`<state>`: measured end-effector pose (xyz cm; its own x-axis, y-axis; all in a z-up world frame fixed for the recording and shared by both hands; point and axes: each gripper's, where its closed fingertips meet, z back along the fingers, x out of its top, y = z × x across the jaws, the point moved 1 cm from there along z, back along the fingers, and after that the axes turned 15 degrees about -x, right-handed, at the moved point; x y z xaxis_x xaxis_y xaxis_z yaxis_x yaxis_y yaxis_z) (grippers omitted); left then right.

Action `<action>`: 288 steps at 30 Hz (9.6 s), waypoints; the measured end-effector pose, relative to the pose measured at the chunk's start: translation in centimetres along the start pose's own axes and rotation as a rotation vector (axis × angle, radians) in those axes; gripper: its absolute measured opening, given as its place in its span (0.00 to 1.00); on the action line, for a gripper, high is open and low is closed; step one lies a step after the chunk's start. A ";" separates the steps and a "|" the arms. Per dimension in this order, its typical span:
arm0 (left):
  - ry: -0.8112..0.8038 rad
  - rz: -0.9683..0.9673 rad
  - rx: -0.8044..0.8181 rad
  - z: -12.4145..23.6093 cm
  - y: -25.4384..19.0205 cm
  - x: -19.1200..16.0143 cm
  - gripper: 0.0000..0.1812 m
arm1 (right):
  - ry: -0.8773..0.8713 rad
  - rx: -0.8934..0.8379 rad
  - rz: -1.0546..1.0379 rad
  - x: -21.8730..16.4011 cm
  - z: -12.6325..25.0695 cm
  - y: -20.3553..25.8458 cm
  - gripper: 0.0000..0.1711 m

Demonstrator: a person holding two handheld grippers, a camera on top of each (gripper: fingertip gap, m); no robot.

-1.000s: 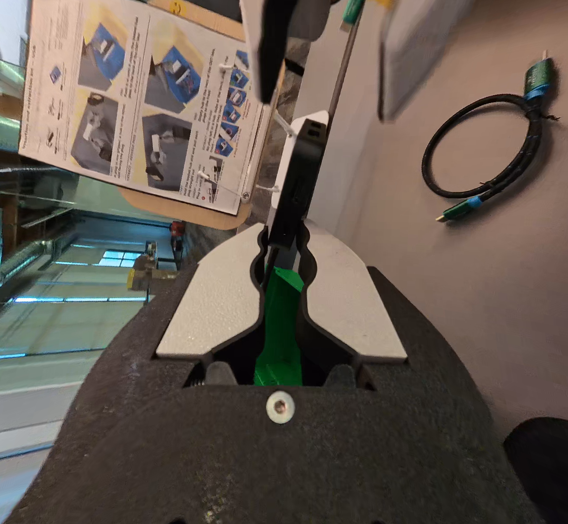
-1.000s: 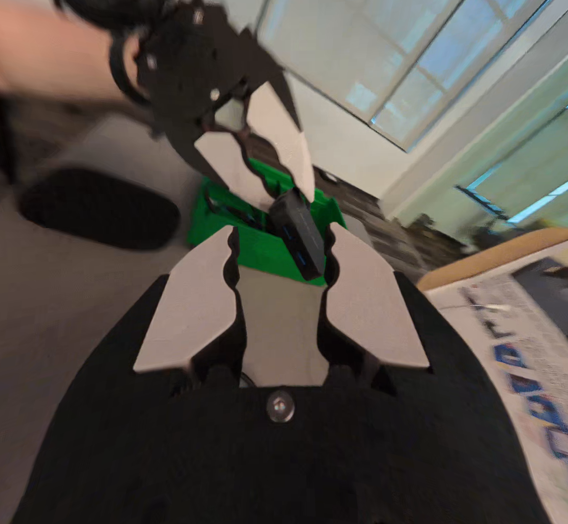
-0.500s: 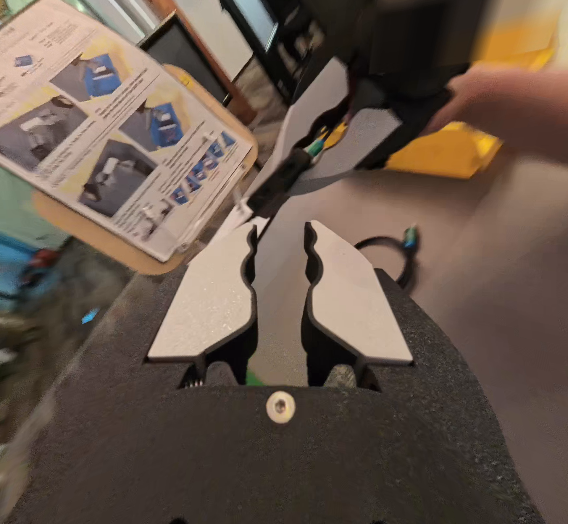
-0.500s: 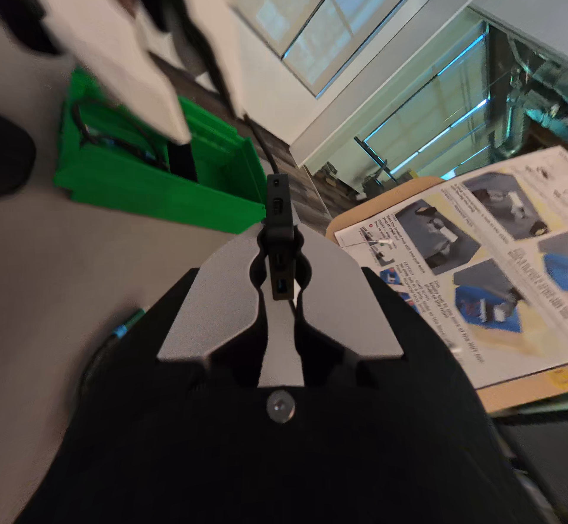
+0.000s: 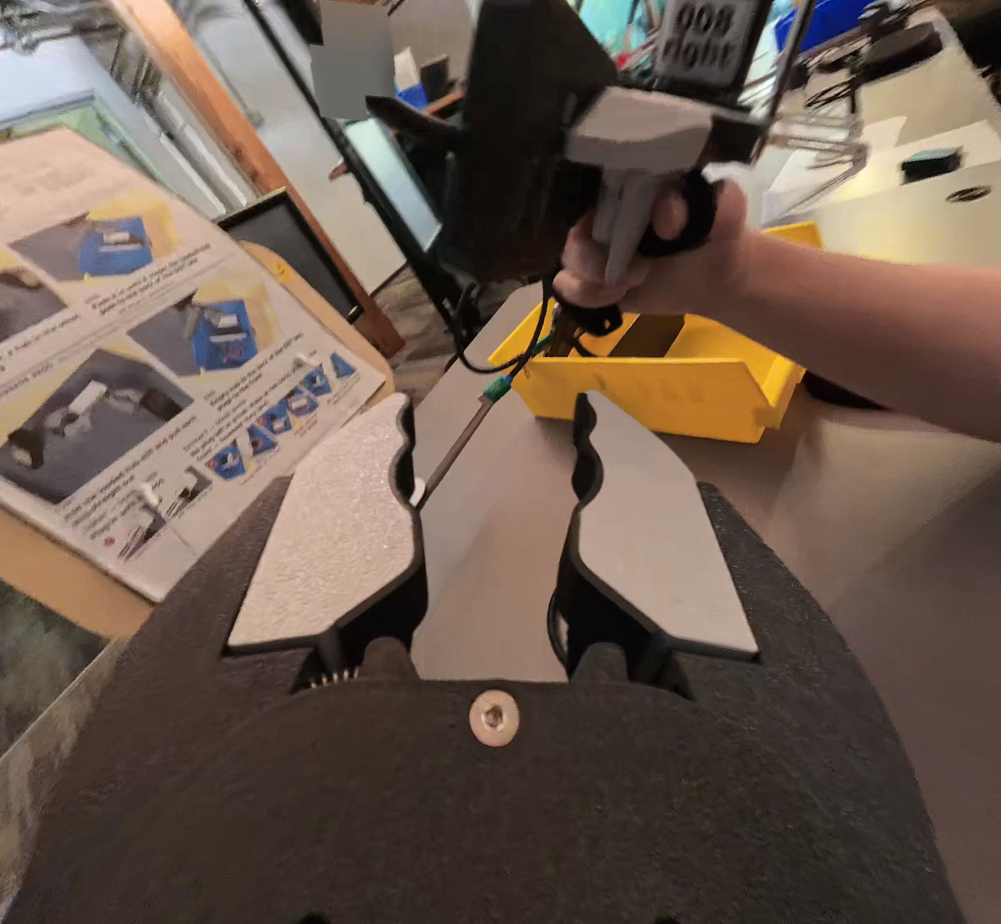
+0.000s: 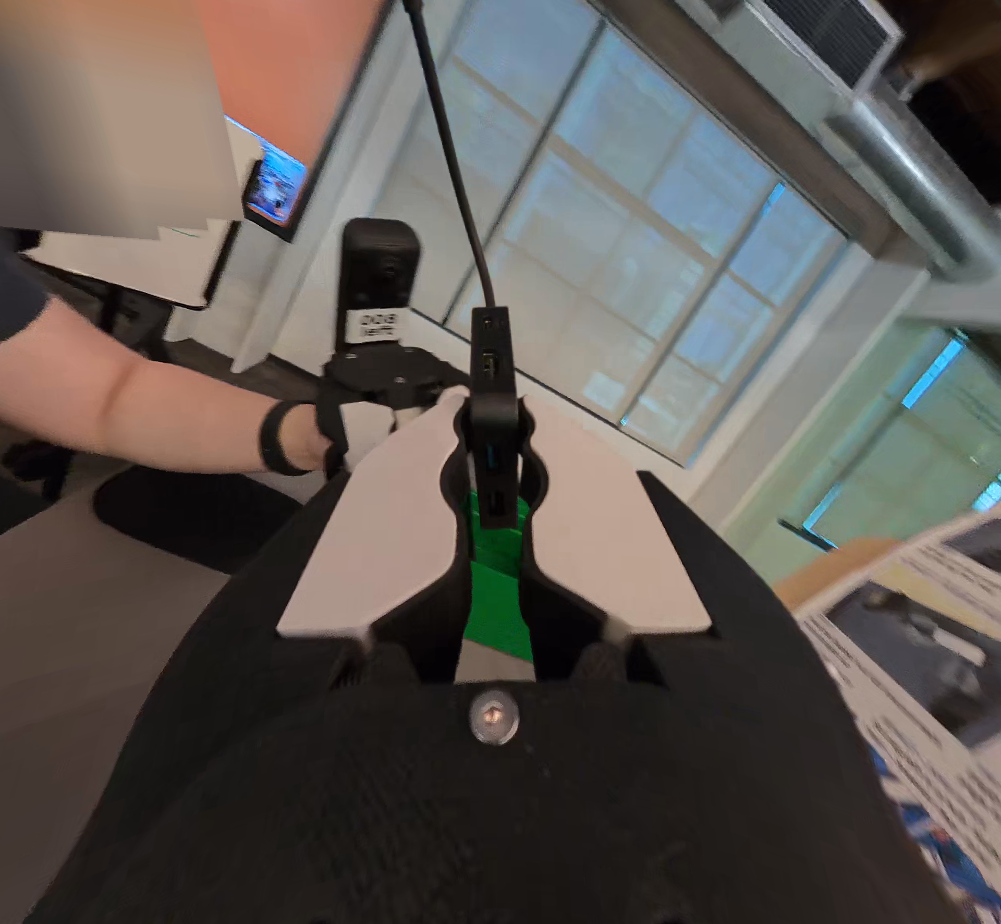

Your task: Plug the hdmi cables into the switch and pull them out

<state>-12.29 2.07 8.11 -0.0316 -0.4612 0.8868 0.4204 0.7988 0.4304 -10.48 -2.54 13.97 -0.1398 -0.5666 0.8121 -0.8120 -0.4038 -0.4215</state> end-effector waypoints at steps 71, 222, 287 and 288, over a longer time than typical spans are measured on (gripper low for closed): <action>0.425 -0.457 -0.004 -0.4 -0.7 -2.8 0.09 | 0.655 0.066 0.607 -6.3 0.1 3.2 0.08; 0.384 -0.381 0.195 6.8 5.0 -1.0 0.08 | 1.249 -0.302 0.051 -22.0 11.0 8.7 0.11; 0.514 -0.330 0.189 6.2 5.7 -3.5 0.08 | 1.792 -0.113 -0.272 -23.2 14.5 8.7 0.08; 0.518 -0.329 0.189 6.1 5.7 -3.5 0.08 | 1.807 -0.058 -0.227 -23.5 14.5 8.8 0.08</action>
<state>-15.34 10.65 8.48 0.3305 -0.7829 0.5271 0.2947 0.6162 0.7304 -6.08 -3.16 -14.70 -0.3766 0.8915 0.2519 -0.9116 -0.3082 -0.2720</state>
